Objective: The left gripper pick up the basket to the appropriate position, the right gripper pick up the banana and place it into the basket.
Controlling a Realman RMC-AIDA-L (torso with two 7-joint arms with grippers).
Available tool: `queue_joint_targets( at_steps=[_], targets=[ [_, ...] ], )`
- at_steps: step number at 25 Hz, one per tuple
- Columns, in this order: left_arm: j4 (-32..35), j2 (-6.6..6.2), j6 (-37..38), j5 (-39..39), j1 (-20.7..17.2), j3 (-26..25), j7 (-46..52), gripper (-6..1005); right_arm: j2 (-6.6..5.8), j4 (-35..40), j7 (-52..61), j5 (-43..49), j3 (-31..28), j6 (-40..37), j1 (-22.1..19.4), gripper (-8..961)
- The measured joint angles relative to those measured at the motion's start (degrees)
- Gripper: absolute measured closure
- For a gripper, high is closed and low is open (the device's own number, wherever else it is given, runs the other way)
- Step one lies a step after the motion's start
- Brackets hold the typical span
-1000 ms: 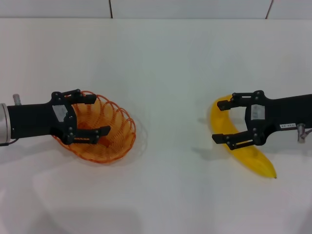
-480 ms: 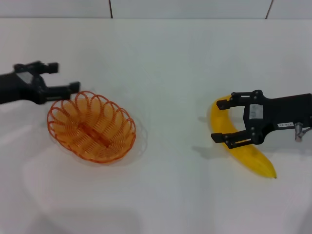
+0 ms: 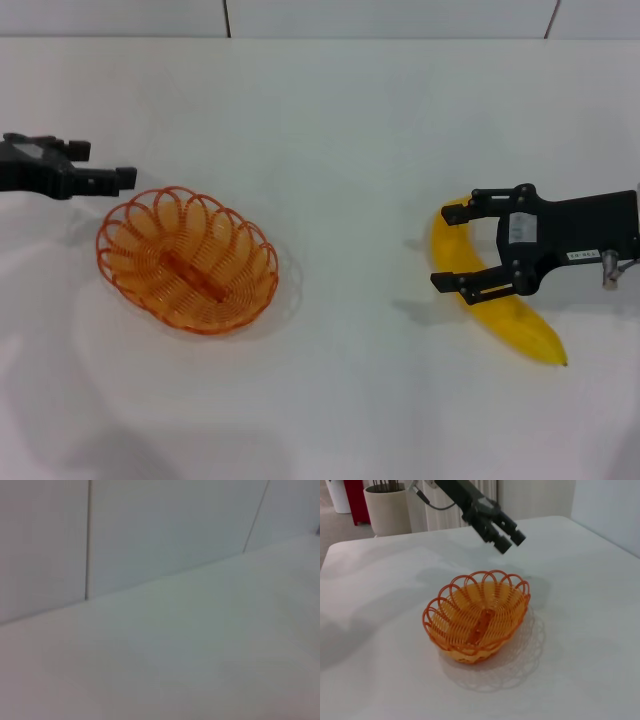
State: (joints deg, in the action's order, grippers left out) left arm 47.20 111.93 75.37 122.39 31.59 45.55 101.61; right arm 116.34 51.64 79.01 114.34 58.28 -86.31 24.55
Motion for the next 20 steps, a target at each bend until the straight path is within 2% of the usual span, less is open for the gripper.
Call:
queue_joint_targets(
  at_steps=[5, 12, 20],
  targets=[
    [-0.11, 0.35, 0.64, 4.89, 1.64, 0.02, 2.49, 146, 0.05, -0.10, 0.00, 0.00, 0.00, 0.00, 0.12, 69],
    [-0.44, 0.42, 0.70, 7.39, 2.98, -0.03, 3.16, 157, 0.11, -0.10, 0.00, 0.00, 0.00, -0.24, 0.45, 69],
    [-0.61, 1.75, 0.18, 10.20, 4.23, -0.03, 3.41, 169, 0.12, -0.13, 0.00, 0.00, 0.12, -0.10, 0.59, 69]
  ],
)
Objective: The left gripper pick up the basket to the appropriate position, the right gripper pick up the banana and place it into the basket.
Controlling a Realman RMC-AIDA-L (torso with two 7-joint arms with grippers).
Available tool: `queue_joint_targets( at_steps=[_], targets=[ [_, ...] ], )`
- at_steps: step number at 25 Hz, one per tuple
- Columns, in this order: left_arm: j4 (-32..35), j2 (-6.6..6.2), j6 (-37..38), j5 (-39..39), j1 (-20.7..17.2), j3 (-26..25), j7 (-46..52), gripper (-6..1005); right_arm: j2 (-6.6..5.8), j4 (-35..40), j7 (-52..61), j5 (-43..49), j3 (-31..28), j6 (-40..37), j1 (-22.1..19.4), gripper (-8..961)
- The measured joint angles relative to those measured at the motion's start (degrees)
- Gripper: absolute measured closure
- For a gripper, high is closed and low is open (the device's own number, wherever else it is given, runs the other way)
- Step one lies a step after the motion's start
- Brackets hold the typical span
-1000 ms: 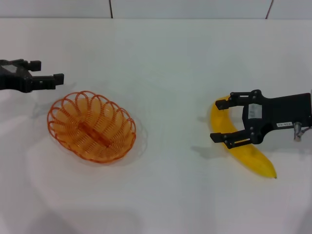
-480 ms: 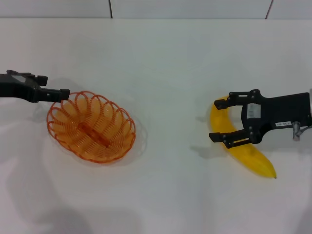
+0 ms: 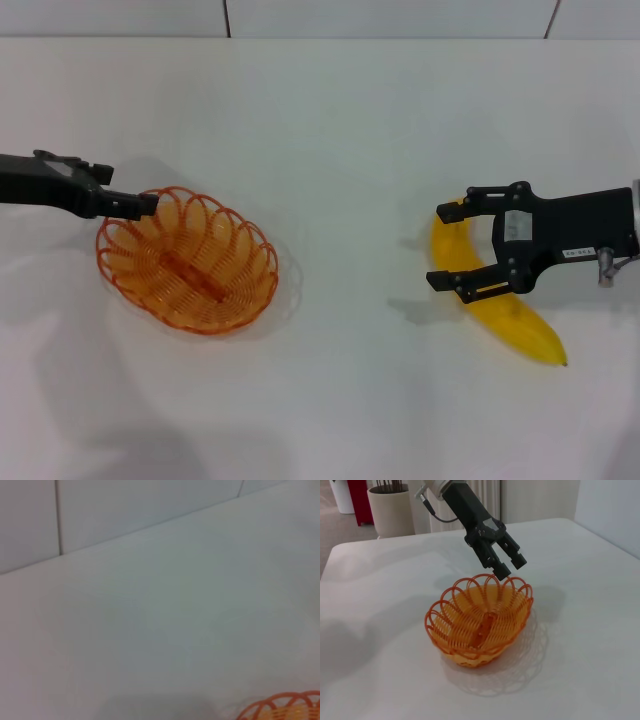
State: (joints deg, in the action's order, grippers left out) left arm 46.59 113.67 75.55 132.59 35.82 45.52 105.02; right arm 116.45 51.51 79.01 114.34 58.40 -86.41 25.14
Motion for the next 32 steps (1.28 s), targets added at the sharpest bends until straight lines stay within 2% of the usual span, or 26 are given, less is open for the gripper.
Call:
queue_joint_targets(
  at_steps=[4, 17, 32],
  targets=[
    [-0.31, 0.43, -0.10, 0.65, 0.21, 0.00, 0.10, 176, 0.04, -0.24, 0.00, 0.00, 0.32, 0.02, 0.27, 69],
    [-3.49, 0.66, -3.19, 3.33, 0.77, 0.00, 0.26, 196, 0.00, -1.44, 0.00, 0.00, 0.67, 0.02, 0.99, 69],
    [-5.55, 1.89, -6.09, 6.68, 2.14, 0.00, 0.18, 219, 0.00, -1.59, 0.01, 0.08, 0.72, 0.02, 1.18, 70]
  ],
)
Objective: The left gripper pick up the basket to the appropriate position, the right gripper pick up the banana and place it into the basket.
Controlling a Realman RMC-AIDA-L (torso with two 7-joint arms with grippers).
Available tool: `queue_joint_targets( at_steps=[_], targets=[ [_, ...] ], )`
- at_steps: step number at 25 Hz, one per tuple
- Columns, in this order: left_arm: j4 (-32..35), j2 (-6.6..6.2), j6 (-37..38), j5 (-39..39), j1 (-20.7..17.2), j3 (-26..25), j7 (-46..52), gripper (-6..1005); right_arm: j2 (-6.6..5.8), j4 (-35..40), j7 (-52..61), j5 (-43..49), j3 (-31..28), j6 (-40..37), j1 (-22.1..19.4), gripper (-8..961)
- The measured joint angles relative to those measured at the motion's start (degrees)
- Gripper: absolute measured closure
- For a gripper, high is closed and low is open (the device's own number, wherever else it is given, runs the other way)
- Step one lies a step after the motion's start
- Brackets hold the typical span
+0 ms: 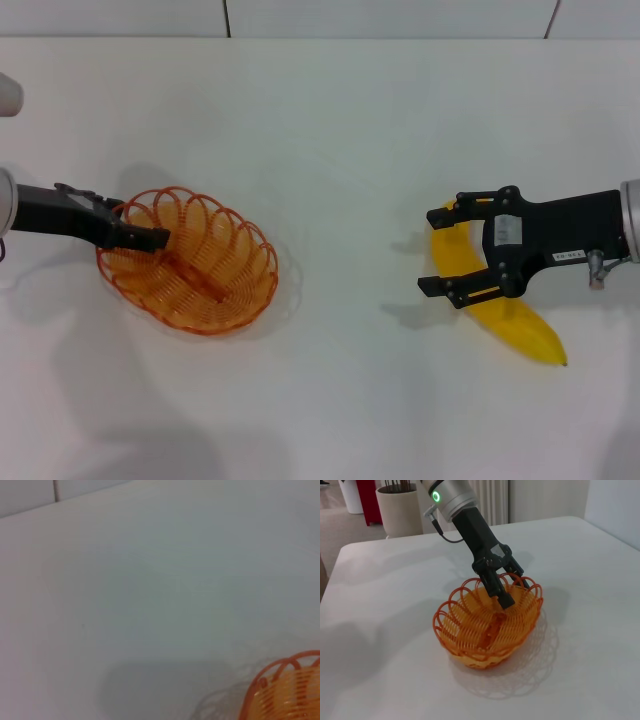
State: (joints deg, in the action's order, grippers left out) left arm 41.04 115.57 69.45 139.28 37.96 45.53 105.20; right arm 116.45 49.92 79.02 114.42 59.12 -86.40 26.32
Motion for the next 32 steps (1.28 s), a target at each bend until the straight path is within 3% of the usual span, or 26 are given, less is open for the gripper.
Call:
queue_joint_targets(
  at_steps=[17, 30, 32],
  targets=[
    [0.11, 0.00, -0.20, -0.07, 0.10, 0.00, -0.09, 246, -0.09, -0.93, 0.08, 0.06, 0.03, 0.09, 0.31, 70],
    [0.46, -0.03, 0.15, -0.12, 0.10, 0.00, 0.01, 705, -0.09, -2.12, 0.08, 0.71, 0.02, 1.14, 1.02, 70],
    [0.94, -0.06, 0.67, -0.19, 0.10, 0.00, 0.28, 732, -0.09, -2.27, 0.08, 0.72, 0.03, 1.52, 1.02, 70]
  ],
)
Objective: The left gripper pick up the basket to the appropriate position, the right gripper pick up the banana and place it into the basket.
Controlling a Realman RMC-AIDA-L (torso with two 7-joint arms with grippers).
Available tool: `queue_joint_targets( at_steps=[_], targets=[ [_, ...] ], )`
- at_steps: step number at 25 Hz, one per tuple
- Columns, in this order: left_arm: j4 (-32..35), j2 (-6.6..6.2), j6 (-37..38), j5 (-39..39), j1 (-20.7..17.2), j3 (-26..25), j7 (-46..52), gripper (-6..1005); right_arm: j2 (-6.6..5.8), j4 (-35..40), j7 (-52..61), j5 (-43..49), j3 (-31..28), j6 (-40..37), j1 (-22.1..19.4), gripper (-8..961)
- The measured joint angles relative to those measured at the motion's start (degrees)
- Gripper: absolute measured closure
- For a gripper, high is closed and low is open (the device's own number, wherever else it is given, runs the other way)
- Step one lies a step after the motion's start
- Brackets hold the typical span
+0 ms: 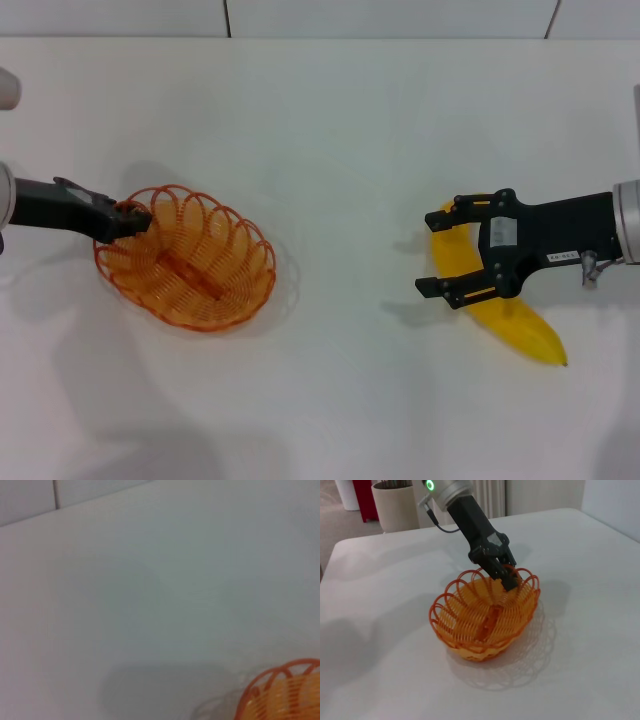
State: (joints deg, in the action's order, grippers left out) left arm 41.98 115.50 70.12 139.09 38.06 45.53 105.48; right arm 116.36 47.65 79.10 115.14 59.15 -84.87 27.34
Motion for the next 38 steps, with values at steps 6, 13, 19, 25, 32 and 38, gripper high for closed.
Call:
queue_joint_targets(
  at_steps=[6, 13, 19, 25, 32, 38],
  targets=[
    [4.19, 0.63, 3.62, -0.49, -0.50, 0.00, 0.30, 798, -0.07, -0.57, 0.00, 0.00, 0.00, 0.15, 0.17, 70],
    [4.71, 0.76, 4.30, -0.53, -0.62, 0.00, 0.32, 821, -0.09, -0.57, 0.01, 0.00, -0.07, 0.15, 0.17, 70],
    [4.66, 0.72, 4.32, -0.40, -0.64, 0.00, 0.34, 820, -0.09, -0.54, 0.04, 0.00, -0.06, 0.15, 0.17, 70],
    [4.37, 0.67, 4.31, -0.03, -0.69, 0.00, 0.33, 819, -0.09, -0.54, 0.12, -0.01, -0.09, 0.15, 0.26, 70],
    [4.33, 0.59, 3.95, 0.04, -0.70, -0.02, 0.34, 818, -0.09, -0.54, 0.17, -0.01, -0.08, 0.14, 0.34, 70],
    [4.16, 0.68, 3.82, 0.05, -0.71, 0.00, 0.28, 817, -0.09, -0.54, 0.32, -0.01, -0.01, -0.14, 0.61, 70]
  ],
)
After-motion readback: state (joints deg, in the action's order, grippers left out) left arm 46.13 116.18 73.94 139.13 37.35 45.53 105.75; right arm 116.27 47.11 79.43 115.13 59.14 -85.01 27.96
